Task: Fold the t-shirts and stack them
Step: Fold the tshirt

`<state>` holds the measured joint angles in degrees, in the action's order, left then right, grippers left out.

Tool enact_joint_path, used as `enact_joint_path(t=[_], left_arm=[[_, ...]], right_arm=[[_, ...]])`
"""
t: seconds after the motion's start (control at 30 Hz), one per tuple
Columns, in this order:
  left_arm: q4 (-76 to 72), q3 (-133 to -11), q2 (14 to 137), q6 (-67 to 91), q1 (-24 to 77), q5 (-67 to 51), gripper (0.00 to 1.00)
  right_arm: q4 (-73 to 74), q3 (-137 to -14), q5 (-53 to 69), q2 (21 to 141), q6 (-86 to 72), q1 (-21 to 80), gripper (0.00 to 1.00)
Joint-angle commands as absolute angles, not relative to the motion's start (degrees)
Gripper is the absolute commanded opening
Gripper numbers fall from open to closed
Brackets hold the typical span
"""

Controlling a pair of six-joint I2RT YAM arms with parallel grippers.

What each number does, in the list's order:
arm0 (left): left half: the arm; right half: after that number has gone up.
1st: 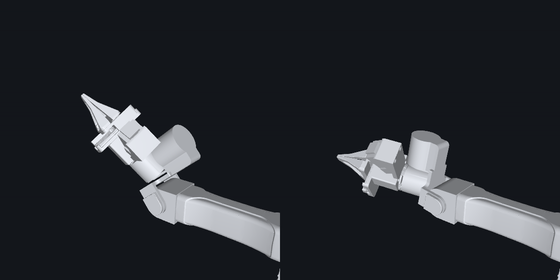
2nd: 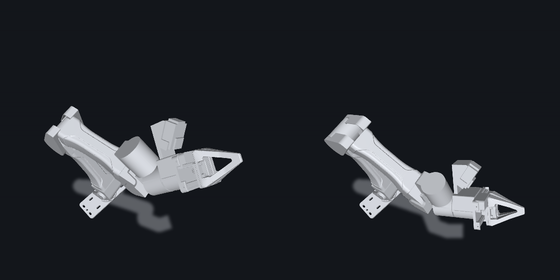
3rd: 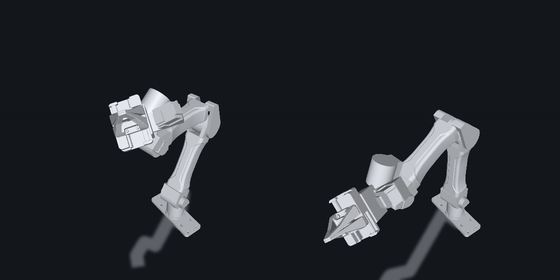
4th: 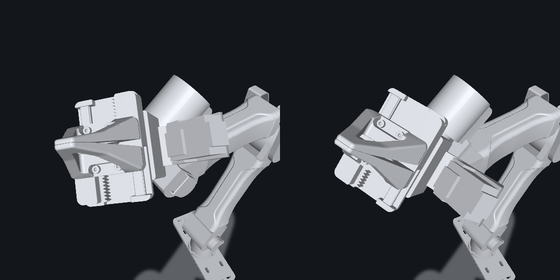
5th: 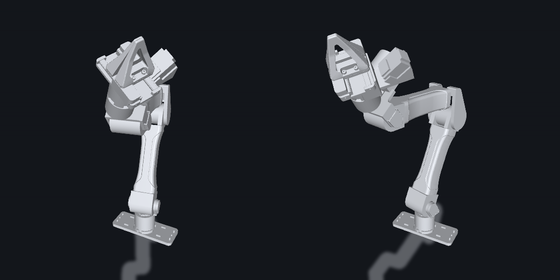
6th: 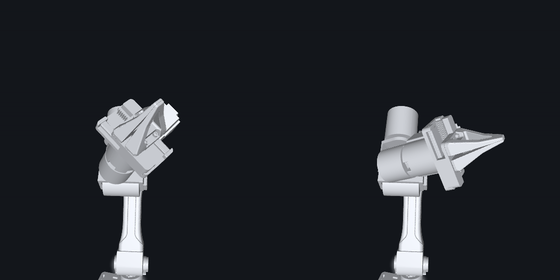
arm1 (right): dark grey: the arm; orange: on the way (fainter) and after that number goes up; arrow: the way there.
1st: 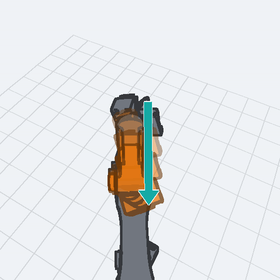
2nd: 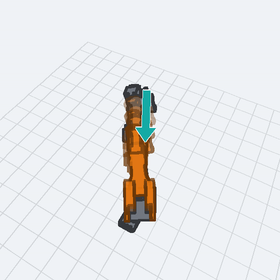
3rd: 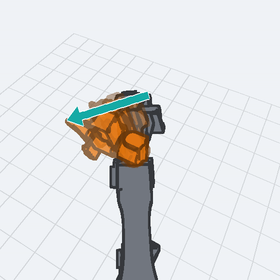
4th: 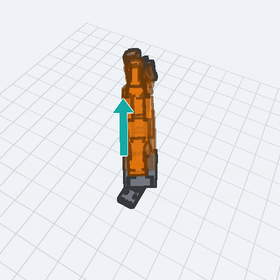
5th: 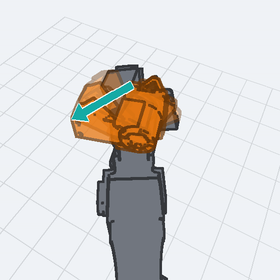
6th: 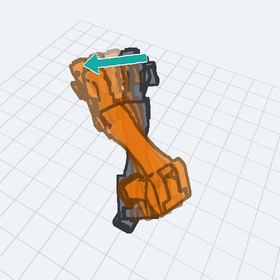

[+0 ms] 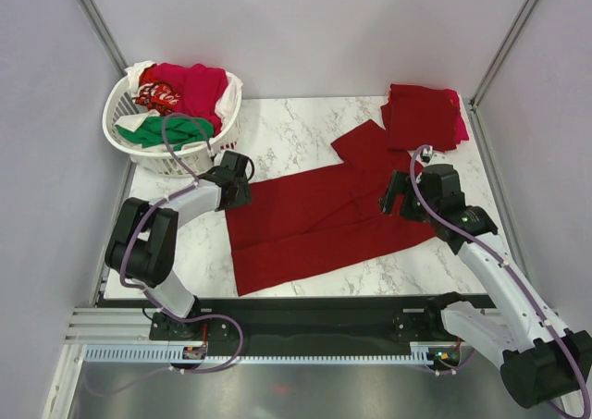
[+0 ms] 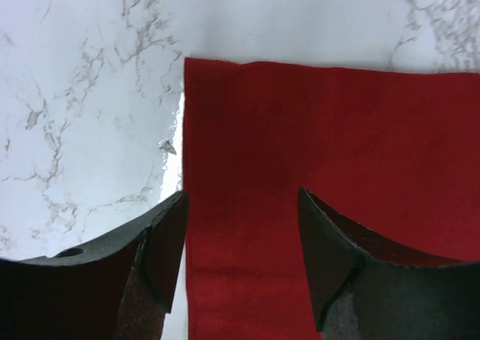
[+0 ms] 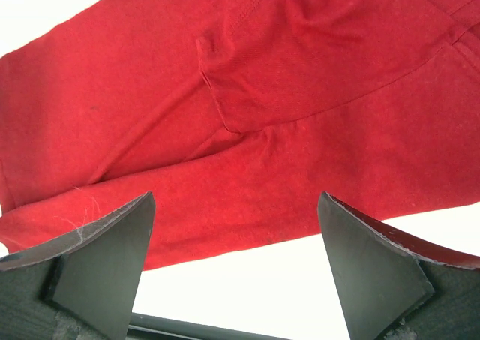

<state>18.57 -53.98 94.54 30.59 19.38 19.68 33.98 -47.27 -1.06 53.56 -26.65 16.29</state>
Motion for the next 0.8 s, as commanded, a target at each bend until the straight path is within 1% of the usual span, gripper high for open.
enact_joint_path(t=[0.0,0.1,0.37,0.47,0.53,0.77], left_arm=[[20.7,-52.6,94.4,31.5,18.9,23.1,0.67],[20.7,-52.4,95.5,32.0,18.7,22.9,0.68],[20.7,-57.9,99.8,30.8,16.2,21.3,0.69],[20.7,-60.3,101.4,30.1,14.8,20.0,0.69],[20.8,-61.5,101.6,29.4,14.2,19.7,0.66],[20.4,-62.3,101.6,28.9,9.5,15.9,0.65]], right_arm=[[34.2,-47.2,-1.4,53.5,-25.7,16.4,0.98],[34.1,-46.7,-1.1,52.9,-25.5,16.4,0.98],[34.4,-46.4,-1.1,52.3,-25.0,16.4,0.98],[34.5,-46.1,-1.3,52.3,-25.0,16.3,0.98],[34.5,-46.2,-1.3,52.4,-25.0,16.4,0.98],[33.8,-46.1,-0.8,53.9,-24.7,16.4,0.98]])
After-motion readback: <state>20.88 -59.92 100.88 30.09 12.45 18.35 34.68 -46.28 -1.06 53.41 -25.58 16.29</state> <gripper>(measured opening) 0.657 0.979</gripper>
